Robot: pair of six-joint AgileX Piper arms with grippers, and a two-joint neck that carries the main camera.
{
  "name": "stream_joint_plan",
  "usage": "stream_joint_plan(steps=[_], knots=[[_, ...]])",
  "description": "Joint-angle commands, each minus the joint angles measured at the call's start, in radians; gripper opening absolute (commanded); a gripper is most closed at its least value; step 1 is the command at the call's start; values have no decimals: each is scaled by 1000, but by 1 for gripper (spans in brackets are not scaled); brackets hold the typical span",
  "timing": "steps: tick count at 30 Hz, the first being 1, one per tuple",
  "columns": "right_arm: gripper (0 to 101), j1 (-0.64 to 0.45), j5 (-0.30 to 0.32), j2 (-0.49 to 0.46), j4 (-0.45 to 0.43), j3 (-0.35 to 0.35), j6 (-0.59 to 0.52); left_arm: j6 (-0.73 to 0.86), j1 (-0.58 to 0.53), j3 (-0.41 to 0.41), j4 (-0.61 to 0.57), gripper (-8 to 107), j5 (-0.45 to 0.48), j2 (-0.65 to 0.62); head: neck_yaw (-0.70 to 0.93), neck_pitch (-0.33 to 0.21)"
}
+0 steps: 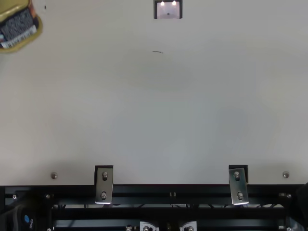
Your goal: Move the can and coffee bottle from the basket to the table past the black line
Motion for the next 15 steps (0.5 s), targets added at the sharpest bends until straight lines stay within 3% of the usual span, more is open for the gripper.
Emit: stream_joint_plan(steps=[1,15], knots=[[101,0,0,0,0,0,0,-48,-1,33,-36,10,1,-53,-1,-29],[101,0,0,0,0,0,0,-327,13,262,-242,10,1,-252,-1,-29]])
